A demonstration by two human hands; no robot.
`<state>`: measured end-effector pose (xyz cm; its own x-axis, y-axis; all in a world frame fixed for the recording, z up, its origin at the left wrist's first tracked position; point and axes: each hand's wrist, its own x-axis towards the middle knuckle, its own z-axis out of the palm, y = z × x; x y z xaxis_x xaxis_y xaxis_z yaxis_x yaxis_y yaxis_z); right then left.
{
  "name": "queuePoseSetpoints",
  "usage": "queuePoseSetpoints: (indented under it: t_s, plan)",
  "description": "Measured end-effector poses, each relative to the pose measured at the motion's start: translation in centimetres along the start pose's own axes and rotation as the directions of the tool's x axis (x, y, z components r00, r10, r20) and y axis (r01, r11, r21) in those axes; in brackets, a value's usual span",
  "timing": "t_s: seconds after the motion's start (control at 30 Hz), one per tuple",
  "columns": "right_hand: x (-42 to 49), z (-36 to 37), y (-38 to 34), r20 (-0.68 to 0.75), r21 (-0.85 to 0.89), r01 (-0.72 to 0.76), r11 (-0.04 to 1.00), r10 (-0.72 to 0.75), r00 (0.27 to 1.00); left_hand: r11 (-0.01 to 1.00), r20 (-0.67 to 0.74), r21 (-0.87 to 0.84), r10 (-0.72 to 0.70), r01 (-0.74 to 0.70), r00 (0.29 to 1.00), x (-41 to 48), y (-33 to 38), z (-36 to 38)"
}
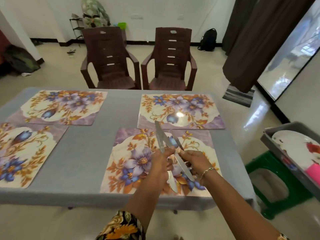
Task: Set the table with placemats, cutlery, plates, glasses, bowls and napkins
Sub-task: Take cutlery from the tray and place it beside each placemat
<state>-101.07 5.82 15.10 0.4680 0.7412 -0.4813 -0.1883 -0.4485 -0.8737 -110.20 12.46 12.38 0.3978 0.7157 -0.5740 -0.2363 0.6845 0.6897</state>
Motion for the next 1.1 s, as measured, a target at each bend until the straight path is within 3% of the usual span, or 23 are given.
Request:
queuePoseSetpoints:
  t_s: [0.17, 0.37, 0.53, 0.8, 1.1]
  plan:
    - [4.3, -4.9, 2.9, -0.325, -0.19, 0.004, 0.982, -0.067, 0.943, 0.998, 0.032, 0.051, -0.048, 0.046, 0.998, 2.9, -1.1, 1.0]
    - [6.6, -8.9, 5.5, -0.499, -0.494, -0.109, 0.863, -0.179, 0.848, 0.99, 0.086, 0.099, -0.114, 0.105, 0.99, 5.2, -2.0, 1.5]
    - [8.2, -10.3, 7.5, -0.556, -0.572, -0.203, 0.795, -0.194, 0.808, 0.986, 0.114, 0.141, -0.108, 0.092, 0.988, 7.1, -1.0, 2.5]
    - [7.9, -10.8, 8.2, -0.529, -0.675, -0.29, 0.679, -0.171, 0.831, 0.968, 0.089, 0.211, -0.155, 0.134, 0.984, 9.3, -1.3, 3.4]
    - [7.9, -10.5, 9.0, -0.56, -0.64, -0.247, 0.727, -0.222, 0.798, 0.965, 0.07, 0.226, -0.153, 0.134, 0.986, 8.8, -1.6, 4.4]
